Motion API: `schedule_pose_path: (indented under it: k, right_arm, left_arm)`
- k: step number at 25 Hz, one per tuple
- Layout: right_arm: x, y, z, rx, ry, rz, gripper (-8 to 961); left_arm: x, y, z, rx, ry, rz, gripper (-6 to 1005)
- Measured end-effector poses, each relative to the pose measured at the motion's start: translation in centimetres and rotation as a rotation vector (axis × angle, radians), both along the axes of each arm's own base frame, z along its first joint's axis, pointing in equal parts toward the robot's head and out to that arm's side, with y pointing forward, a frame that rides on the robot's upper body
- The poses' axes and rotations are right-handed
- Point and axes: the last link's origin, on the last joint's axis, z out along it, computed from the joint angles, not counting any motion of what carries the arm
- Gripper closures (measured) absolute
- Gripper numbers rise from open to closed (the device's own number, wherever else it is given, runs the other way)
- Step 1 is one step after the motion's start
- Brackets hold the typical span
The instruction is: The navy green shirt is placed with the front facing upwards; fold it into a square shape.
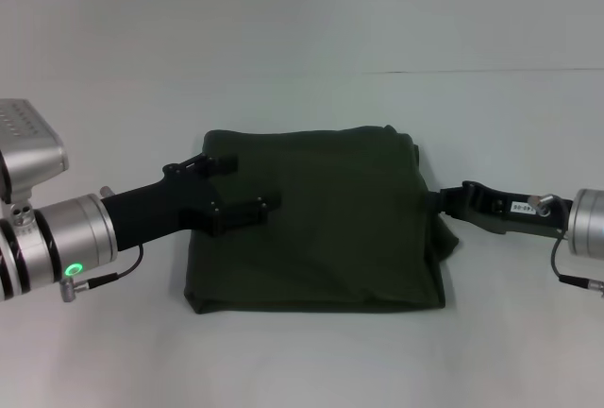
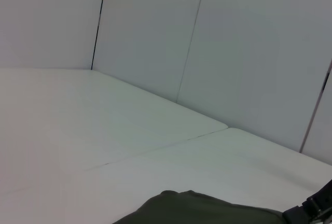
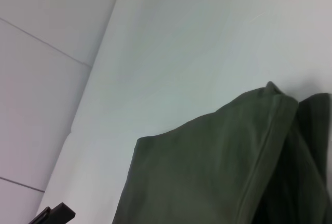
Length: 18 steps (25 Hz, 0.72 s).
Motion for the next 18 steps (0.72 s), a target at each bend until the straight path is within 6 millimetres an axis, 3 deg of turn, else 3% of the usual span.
schedule_pose_path:
  k: [16,18]
  right_arm:
    - [0.86,0.2,0.74,0.029,-0.027,-0.014,938]
    - [1.03,0.24,0.96,0.044,-0.034,-0.005,886]
  left_arm:
    - [0.08,-0.11,-0.3,-0.01,-0.01,0.005,62]
    - [0.1,-0.1,-0.31,-0.01,-0.01,0.005,62]
